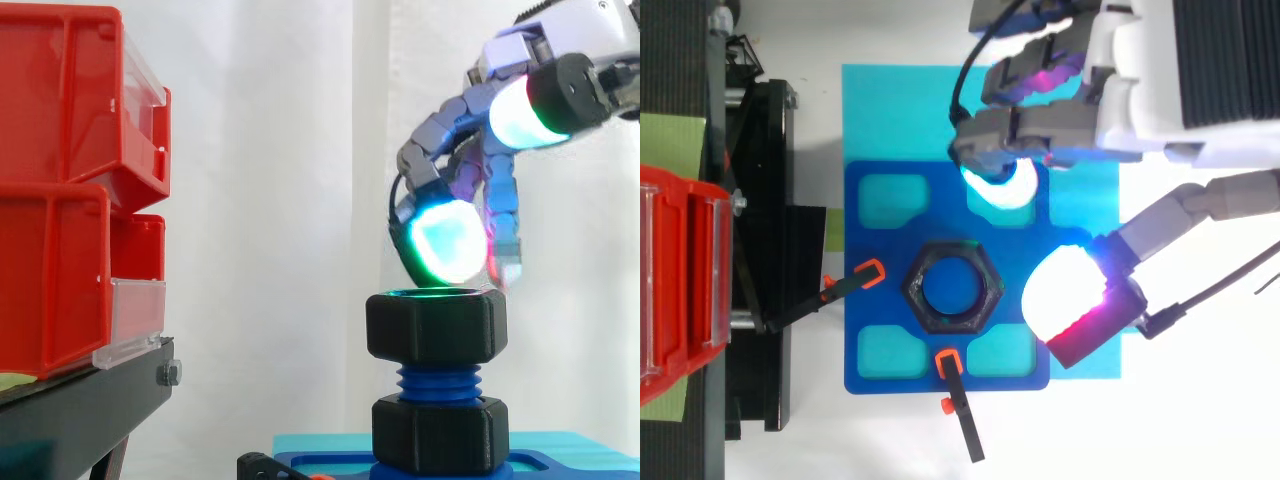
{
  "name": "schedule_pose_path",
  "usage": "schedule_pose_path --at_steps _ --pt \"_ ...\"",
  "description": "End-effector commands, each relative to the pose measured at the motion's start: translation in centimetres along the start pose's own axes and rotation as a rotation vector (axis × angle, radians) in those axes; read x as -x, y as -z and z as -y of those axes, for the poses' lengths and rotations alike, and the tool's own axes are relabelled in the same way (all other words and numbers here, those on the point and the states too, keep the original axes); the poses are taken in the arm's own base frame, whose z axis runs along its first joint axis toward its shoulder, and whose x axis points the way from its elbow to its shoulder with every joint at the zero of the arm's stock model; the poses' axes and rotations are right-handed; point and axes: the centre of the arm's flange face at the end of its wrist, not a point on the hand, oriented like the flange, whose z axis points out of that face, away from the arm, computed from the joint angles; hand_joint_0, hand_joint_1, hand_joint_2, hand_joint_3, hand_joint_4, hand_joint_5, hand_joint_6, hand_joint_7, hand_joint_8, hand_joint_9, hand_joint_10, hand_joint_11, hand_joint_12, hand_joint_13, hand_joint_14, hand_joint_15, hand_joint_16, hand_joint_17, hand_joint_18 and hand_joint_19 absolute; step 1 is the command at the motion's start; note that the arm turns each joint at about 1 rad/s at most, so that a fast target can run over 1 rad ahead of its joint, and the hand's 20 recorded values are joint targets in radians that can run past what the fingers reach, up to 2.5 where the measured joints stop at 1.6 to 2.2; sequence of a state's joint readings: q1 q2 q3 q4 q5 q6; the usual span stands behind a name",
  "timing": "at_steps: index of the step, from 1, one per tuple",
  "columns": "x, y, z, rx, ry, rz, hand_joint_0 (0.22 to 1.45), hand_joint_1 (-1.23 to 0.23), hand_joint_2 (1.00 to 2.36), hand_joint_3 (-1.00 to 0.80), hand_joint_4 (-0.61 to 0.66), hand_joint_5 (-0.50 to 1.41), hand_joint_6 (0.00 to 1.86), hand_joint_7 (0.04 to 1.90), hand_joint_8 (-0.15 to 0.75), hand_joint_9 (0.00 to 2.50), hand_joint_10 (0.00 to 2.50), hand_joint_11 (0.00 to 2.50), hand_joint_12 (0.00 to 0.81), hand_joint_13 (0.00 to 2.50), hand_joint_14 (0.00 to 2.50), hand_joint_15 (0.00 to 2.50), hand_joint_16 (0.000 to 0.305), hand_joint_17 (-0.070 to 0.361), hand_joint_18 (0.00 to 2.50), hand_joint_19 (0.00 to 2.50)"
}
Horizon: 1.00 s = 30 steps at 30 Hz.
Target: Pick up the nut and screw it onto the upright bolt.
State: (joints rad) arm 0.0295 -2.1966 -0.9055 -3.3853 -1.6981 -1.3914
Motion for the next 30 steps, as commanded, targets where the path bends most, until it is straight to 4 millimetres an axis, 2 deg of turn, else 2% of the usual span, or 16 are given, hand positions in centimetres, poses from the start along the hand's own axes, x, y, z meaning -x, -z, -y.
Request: schedule_pose_path --at_steps 1,3,7,12,14,16,18,24,30 --pt "1.1 0.1 -0.1 0.002 0.002 0.022 0.5 -0.22 1.0 -0.5 0.23 -0.06 0.5 0.91 0.227 1.12 0.0 0.0 0.267 0.7 0.0 0.0 0.024 0.053 0.35 0.0" --pt "1.1 -0.1 -0.3 0.006 0.004 0.027 0.49 -0.23 1.0 -0.5 0.2 -0.09 0.5 0.77 0.23 1.01 0.0 0.0 0.282 0.62 0.0 0.0 0.027 0.06 0.27 0.0" --pt "1.3 -0.6 -0.6 0.013 0.007 0.058 0.48 -0.23 1.0 -0.5 0.16 -0.14 0.5 0.65 0.214 0.78 0.0 0.0 0.298 0.49 0.0 0.0 0.031 0.07 0.15 0.0" --pt "0.2 -1.8 -0.8 0.024 0.002 0.079 0.47 -0.23 1.0 -0.5 0.14 -0.16 0.5 0.61 0.205 0.65 0.0 0.0 0.31 0.39 0.0 0.0 0.034 0.076 0.06 0.0" --pt "-0.4 -2.3 -0.8 0.026 -0.011 0.08 0.47 -0.22 1.0 -0.5 0.13 -0.16 0.5 0.6 0.208 0.62 0.0 0.0 0.314 0.38 0.0 0.0 0.035 0.079 0.03 0.0" --pt "-2.3 -2.8 -0.8 0.032 -0.035 0.066 0.47 -0.22 1.0 -0.5 0.12 -0.17 0.5 0.58 0.206 0.58 0.0 0.0 0.32 0.34 0.0 0.0 0.036 0.081 0.0 0.0" --pt "-3.0 -3.1 -0.9 0.036 -0.044 0.076 0.46 -0.21 1.0 -0.5 0.12 -0.17 0.5 0.58 0.205 0.57 0.0 0.0 0.323 0.33 0.0 0.0 0.036 0.082 0.0 0.0" --pt "-4.1 -3.5 -1.5 0.046 -0.053 0.077 0.46 -0.21 1.0 -0.5 0.13 -0.17 0.5 0.6 0.21 0.55 0.0 0.0 0.329 0.31 0.0 0.0 0.038 0.085 0.0 0.0" --pt "-4.3 -3.6 -1.9 0.055 -0.058 0.07 0.47 -0.2 1.0 -0.5 0.16 -0.14 0.5 0.69 0.229 0.59 0.0 0.0 0.329 0.34 0.0 0.0 0.037 0.084 0.0 0.0"
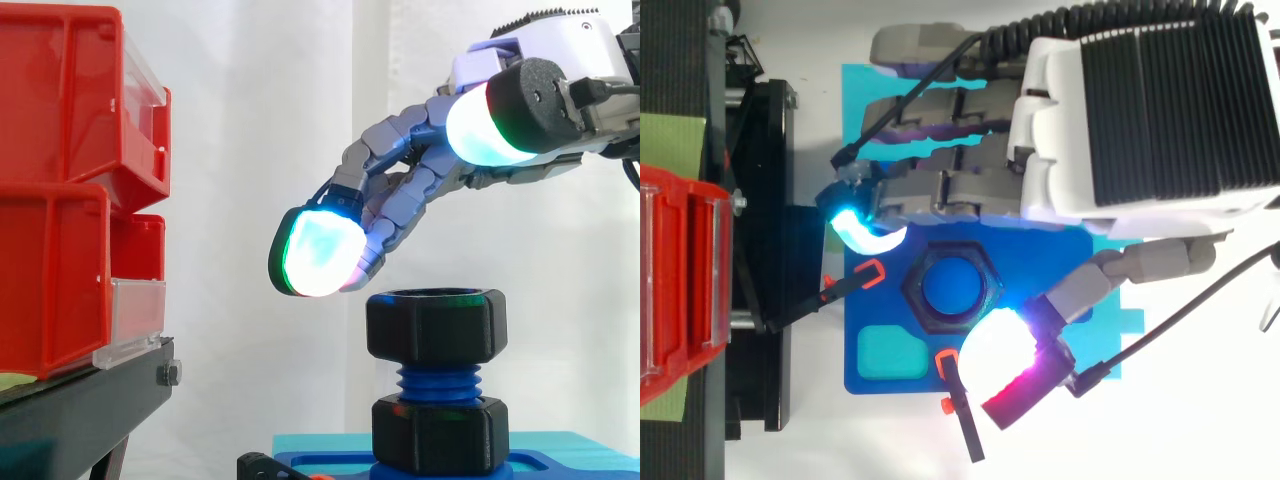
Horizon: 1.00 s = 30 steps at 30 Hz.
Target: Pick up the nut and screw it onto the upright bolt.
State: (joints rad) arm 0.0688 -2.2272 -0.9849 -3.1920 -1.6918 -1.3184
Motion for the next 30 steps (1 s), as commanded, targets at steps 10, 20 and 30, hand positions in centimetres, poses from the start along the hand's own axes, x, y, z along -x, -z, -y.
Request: schedule_pose_path --at_steps 10,20,30 --pt "-0.8 0.19 -0.34 0.001 -0.006 -0.035 0.48 -0.22 1.0 -0.5 0.2 -0.11 0.5 0.76 0.242 0.68 0.0 0.0 0.329 0.41 0.0 0.0 0.036 0.081 0.04 0.0" --pt "-0.8 0.19 -0.35 0.002 -0.006 -0.036 0.51 -0.28 1.0 -0.5 0.25 -0.04 0.5 0.99 0.255 0.9 0.0 0.0 0.308 0.55 0.0 0.0 0.031 0.069 0.18 0.0" --pt "-0.78 0.52 0.29 -0.008 -0.009 -0.047 0.53 -0.35 1.0 -0.5 0.15 0.03 0.5 1.2 0.242 1.19 0.0 0.0 0.278 0.71 0.0 0.0 0.026 0.058 0.35 0.0"
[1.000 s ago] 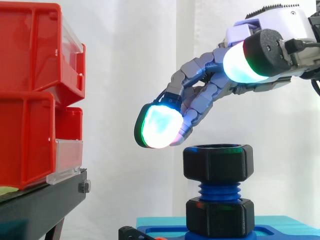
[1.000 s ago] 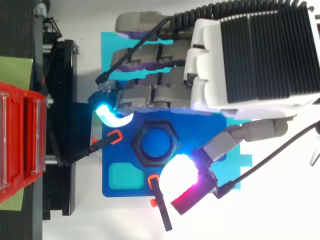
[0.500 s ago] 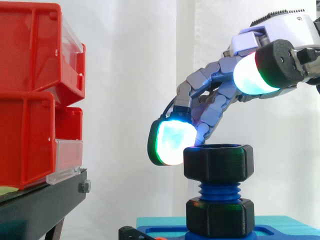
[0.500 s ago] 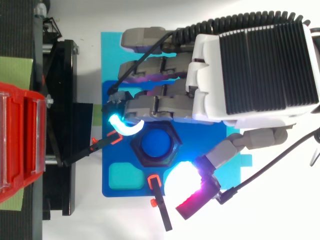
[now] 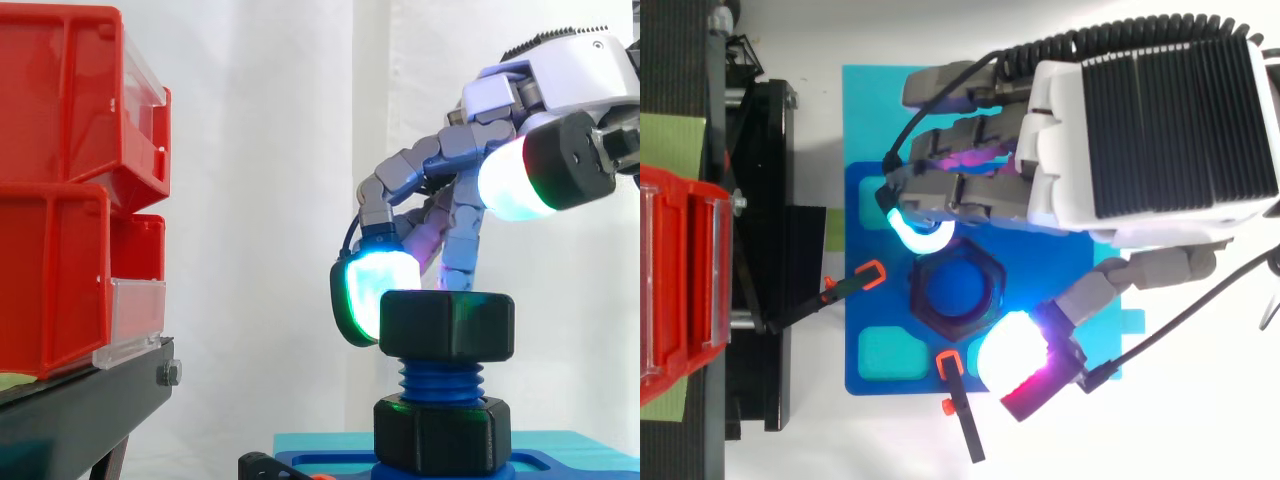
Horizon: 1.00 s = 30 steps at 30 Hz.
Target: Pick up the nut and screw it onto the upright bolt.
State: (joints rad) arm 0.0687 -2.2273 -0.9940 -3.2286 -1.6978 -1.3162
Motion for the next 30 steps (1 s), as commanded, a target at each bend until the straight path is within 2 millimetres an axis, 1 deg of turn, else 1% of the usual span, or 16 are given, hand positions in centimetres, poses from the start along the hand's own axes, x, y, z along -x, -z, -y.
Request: schedule_pose_path --at_steps 1,4,6,7,9,11,12,16,20,21,23,24,25,27,28,30 --pt "0.0 0.1 0.3 -0.003 0.001 -0.001 0.54 -0.36 1.0 -0.5 0.15 0.04 0.5 1.22 0.24 1.24 0.0 0.0 0.269 0.75 0.0 0.0 0.025 0.056 0.38 0.0" --pt "0.1 0.2 0.7 -0.004 0.0 -0.001 0.54 -0.37 1.0 -0.5 0.1 0.07 0.5 1.3 0.231 1.38 0.0 0.02 0.259 0.82 0.0 0.0 0.022 0.05 0.48 0.01" --pt "0.2 0.3 1.0 -0.007 0.0 0.0 0.55 -0.39 1.0 -0.5 0.05 0.09 0.5 1.38 0.225 1.6 0.0 0.09 0.233 0.99 0.0 0.02 0.019 0.043 0.7 0.13" --pt "0.2 0.4 1.1 -0.006 0.0 -0.002 0.55 -0.4 1.0 -0.5 0.03 0.1 0.5 1.39 0.218 1.62 0.0 0.09 0.223 1.02 0.0 0.02 0.019 0.042 0.73 0.16" --pt "0.2 0.6 1.3 -0.001 -0.002 -0.006 0.54 -0.4 1.0 -0.5 0.02 0.1 0.53 1.34 0.195 1.74 0.01 0.14 0.204 1.12 0.0 0.04 0.016 0.036 0.87 0.23" --pt "0.3 0.7 1.4 0.006 -0.003 -0.012 0.54 -0.41 1.0 -0.5 0.01 0.1 0.54 1.33 0.18 1.83 0.01 0.2 0.194 1.19 0.0 0.05 0.015 0.033 0.95 0.29" --pt "0.3 1.0 1.9 0.007 -0.004 -0.019 0.54 -0.41 1.0 -0.5 0.01 0.1 0.55 1.31 0.172 1.88 0.01 0.24 0.186 1.25 0.0 0.07 0.014 0.031 1.01 0.33" --pt "0.5 1.2 2.2 0.005 -0.004 -0.023 0.53 -0.39 1.0 -0.5 0.02 0.1 0.57 1.27 0.177 1.95 0.01 0.28 0.18 1.41 0.0 0.12 0.014 0.031 1.18 0.42" --pt "1.0 1.4 2.5 0.001 -0.003 -0.018 0.52 -0.37 1.0 -0.5 0.01 0.1 0.57 1.27 0.186 1.97 0.01 0.29 0.193 1.49 0.01 0.16 0.014 0.032 1.21 0.45" --pt "1.2 1.4 2.5 0.0 -0.003 -0.016 0.52 -0.37 1.0 -0.5 0.01 0.1 0.57 1.28 0.201 1.97 0.01 0.29 0.186 1.5 0.01 0.17 0.015 0.033 1.21 0.45" --pt "2.0 1.6 2.7 -0.003 0.0 -0.012 0.52 -0.36 1.0 -0.5 0.0 0.1 0.55 1.29 0.211 2.03 0.01 0.35 0.194 1.52 0.01 0.18 0.016 0.037 1.18 0.43" --pt "2.3 1.7 2.7 -0.005 0.001 -0.012 0.52 -0.36 1.0 -0.5 0.03 0.1 0.52 1.35 0.213 2.08 0.02 0.43 0.196 1.55 0.01 0.19 0.017 0.038 1.14 0.42" --pt "2.7 1.8 2.8 -0.008 0.003 -0.013 0.52 -0.35 1.0 -0.5 0.05 0.1 0.5 1.37 0.218 2.1 0.02 0.46 0.2 1.57 0.01 0.19 0.017 0.039 1.12 0.41" --pt "3.6 1.9 2.8 -0.009 0.007 -0.006 0.52 -0.35 1.0 -0.5 0.07 0.09 0.5 1.33 0.217 2.05 0.02 0.45 0.208 1.56 0.01 0.21 0.017 0.039 1.08 0.4" --pt "4.2 2.0 2.6 -0.007 0.01 0.0 0.52 -0.35 1.0 -0.5 0.1 0.07 0.5 1.29 0.209 1.99 0.02 0.45 0.213 1.53 0.01 0.21 0.018 0.041 1.06 0.39" --pt "5.2 2.1 2.4 -0.001 0.018 0.011 0.52 -0.36 1.0 -0.5 0.11 0.06 0.5 1.29 0.213 1.93 0.02 0.45 0.221 1.45 0.01 0.21 0.02 0.045 1.01 0.39"
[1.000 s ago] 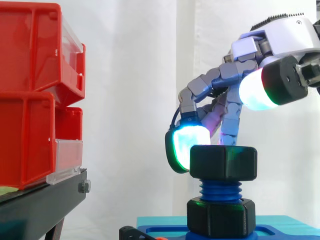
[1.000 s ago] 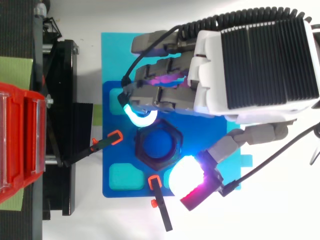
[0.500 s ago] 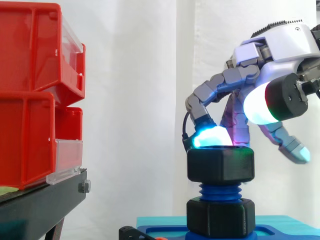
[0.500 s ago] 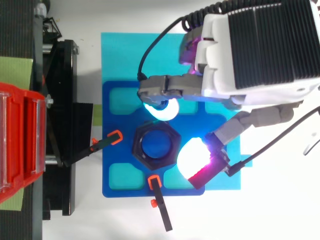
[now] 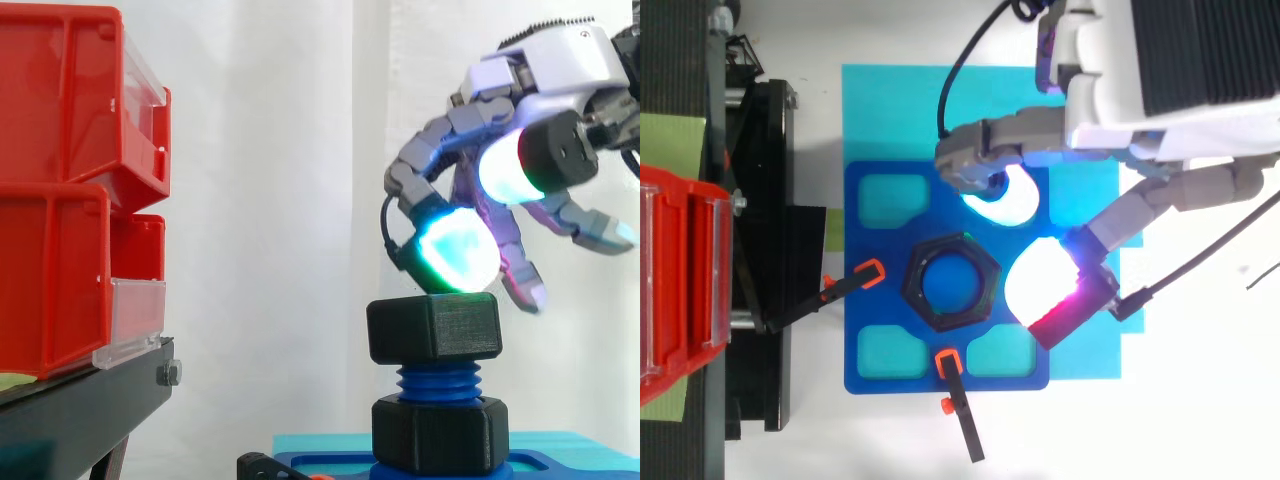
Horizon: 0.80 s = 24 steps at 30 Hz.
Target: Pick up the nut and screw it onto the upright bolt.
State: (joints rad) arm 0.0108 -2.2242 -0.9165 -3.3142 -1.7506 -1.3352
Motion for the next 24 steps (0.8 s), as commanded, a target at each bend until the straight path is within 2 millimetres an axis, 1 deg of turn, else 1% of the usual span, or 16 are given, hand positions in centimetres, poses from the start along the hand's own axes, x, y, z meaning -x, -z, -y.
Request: schedule_pose_path --at_steps 1,3,4,5,6,7,8,9,10,11,12,13,17,18,20,24 --pt "2.2 0.2 -0.4 0.013 0.015 0.028 0.51 -0.36 1.0 -0.5 0.12 0.05 0.5 1.29 0.217 1.9 0.02 0.44 0.23 1.43 0.01 0.21 0.021 0.047 1.0 0.4" --pt "2.6 0.1 -0.5 0.016 0.02 0.038 0.51 -0.36 1.0 -0.5 0.13 0.03 0.5 1.25 0.211 1.84 0.01 0.42 0.231 1.38 0.01 0.21 0.023 0.051 0.99 0.4" --pt "2.6 0.1 -0.5 0.014 0.025 0.04 0.51 -0.35 1.0 -0.5 0.16 0.01 0.51 1.17 0.224 1.77 0.01 0.41 0.246 1.3 0.01 0.19 0.024 0.055 0.91 0.41" --pt "2.6 0.1 -0.5 0.014 0.025 0.04 0.51 -0.35 1.0 -0.5 0.17 0.0 0.51 1.14 0.224 1.73 0.01 0.4 0.25 1.27 0.01 0.2 0.025 0.056 0.91 0.4" --pt "2.2 0.1 -0.4 0.01 0.025 0.033 0.5 -0.35 1.0 -0.5 0.2 -0.02 0.5 1.04 0.21 1.63 0.02 0.37 0.26 1.13 0.01 0.16 0.028 0.062 0.84 0.39" --pt "1.6 -0.1 -0.5 0.013 0.025 0.025 0.5 -0.35 1.0 -0.5 0.2 -0.04 0.5 0.98 0.202 1.52 0.01 0.31 0.275 0.92 0.0 0.12 0.029 0.065 0.66 0.36" --pt "1.0 -0.2 -0.5 0.015 0.022 0.02 0.5 -0.35 1.0 -0.5 0.21 -0.05 0.5 0.95 0.198 1.44 0.01 0.28 0.282 0.82 0.0 0.1 0.03 0.068 0.55 0.34" --pt "0.4 -0.5 -0.5 0.019 0.025 0.029 0.49 -0.33 1.0 -0.5 0.2 -0.08 0.5 0.85 0.201 1.24 0.01 0.18 0.303 0.61 0.0 0.01 0.032 0.072 0.29 0.21" --pt "0.1 -0.7 -0.5 0.02 0.026 0.042 0.49 -0.32 1.0 -0.5 0.18 -0.09 0.5 0.82 0.208 1.19 0.0 0.13 0.305 0.53 0.0 0.0 0.031 0.071 0.19 0.16" --pt "-0.3 -1.1 -0.5 0.021 0.024 0.066 0.48 -0.32 1.0 -0.5 0.17 -0.11 0.5 0.76 0.211 1.03 0.0 0.03 0.307 0.37 0.0 0.0 0.032 0.072 0.0 0.03" --pt "-1.0 -1.8 -0.4 0.027 0.017 0.114 0.47 -0.3 1.0 -0.5 0.16 -0.13 0.5 0.71 0.215 0.88 0.0 0.0 0.316 0.25 0.0 0.0 0.034 0.077 0.0 0.0" --pt "-1.2 -2.0 -0.5 0.034 0.012 0.125 0.47 -0.3 1.0 -0.5 0.15 -0.14 0.5 0.67 0.22 0.79 0.0 0.0 0.319 0.18 0.0 0.0 0.035 0.079 0.0 0.0" --pt "-2.8 -2.7 -0.8 0.052 -0.028 0.158 0.46 -0.27 1.0 -0.5 0.11 -0.17 0.5 0.6 0.206 0.58 0.0 0.0 0.322 0.06 0.0 0.0 0.039 0.087 0.0 0.0" --pt "-3.6 -2.9 -0.8 0.055 -0.036 0.16 0.45 -0.25 1.0 -0.5 0.08 -0.19 0.5 0.58 0.204 0.5 0.0 0.0 0.324 0.02 0.0 0.0 0.04 0.09 0.0 0.0" --pt "-4.4 -2.8 -0.7 0.048 -0.038 0.153 0.45 -0.25 1.0 -0.5 0.07 -0.2 0.5 0.56 0.198 0.45 0.0 0.0 0.327 0.0 0.0 0.0 0.041 0.091 0.0 0.0" --pt "-5.0 -2.6 -0.6 0.036 -0.043 0.128 0.45 -0.24 1.0 -0.5 0.06 -0.2 0.5 0.56 0.197 0.41 0.0 0.0 0.33 0.0 0.0 0.0 0.041 0.093 0.0 0.0"
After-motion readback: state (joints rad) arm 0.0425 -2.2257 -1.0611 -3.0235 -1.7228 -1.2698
